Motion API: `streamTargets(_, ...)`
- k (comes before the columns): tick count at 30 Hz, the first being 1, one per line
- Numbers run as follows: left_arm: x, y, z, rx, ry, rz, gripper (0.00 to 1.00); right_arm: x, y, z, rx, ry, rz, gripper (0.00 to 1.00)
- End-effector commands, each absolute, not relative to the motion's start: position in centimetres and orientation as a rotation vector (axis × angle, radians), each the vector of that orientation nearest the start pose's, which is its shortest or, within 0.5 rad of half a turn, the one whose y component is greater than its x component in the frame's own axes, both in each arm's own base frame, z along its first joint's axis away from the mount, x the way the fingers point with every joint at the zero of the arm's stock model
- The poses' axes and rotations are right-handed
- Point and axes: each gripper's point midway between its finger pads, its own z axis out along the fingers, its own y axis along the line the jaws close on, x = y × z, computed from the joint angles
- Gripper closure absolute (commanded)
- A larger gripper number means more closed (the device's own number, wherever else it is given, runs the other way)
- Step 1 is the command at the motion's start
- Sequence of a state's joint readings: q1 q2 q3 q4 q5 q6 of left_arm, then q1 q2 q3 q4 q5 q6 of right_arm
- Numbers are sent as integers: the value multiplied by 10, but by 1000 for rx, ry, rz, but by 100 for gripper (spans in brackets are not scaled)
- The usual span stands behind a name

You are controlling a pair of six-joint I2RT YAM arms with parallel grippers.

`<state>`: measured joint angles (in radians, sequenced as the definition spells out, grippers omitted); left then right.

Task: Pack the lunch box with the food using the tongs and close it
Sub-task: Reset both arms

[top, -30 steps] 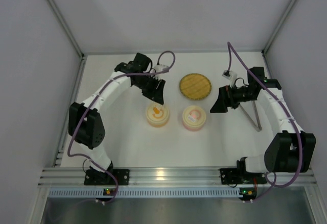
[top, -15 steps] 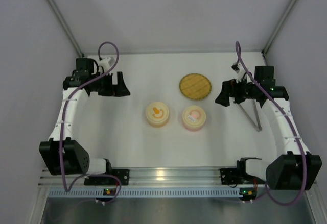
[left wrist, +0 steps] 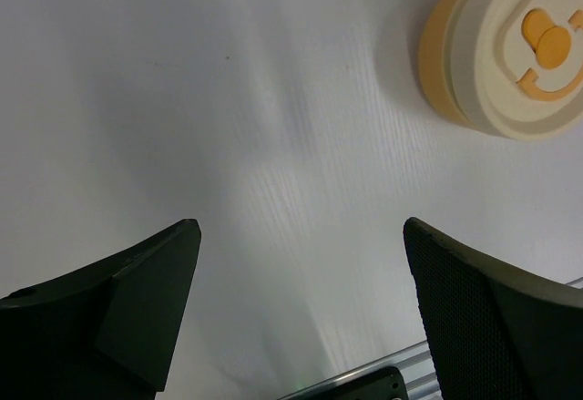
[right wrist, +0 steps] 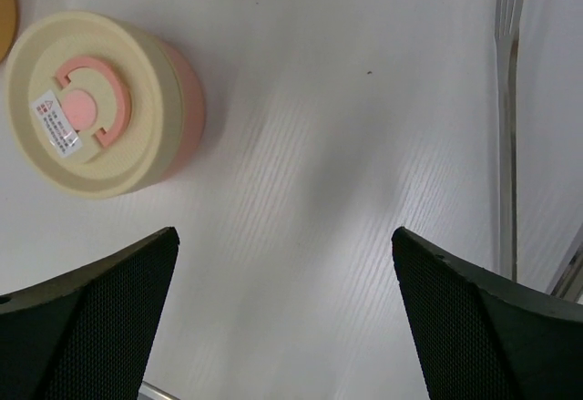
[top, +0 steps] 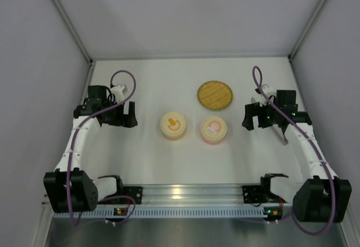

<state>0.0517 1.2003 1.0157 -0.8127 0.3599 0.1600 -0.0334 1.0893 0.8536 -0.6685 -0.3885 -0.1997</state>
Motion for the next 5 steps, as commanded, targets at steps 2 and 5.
streamTargets(2, 291, -31, 164, 268, 2395, -276, 2, 288, 39, 162, -342, 2255, 291, 1)
streamTargets(5, 291, -32, 171, 240, 2394, -285, 2, 285, 37, 168, -341, 2235, 270, 1)
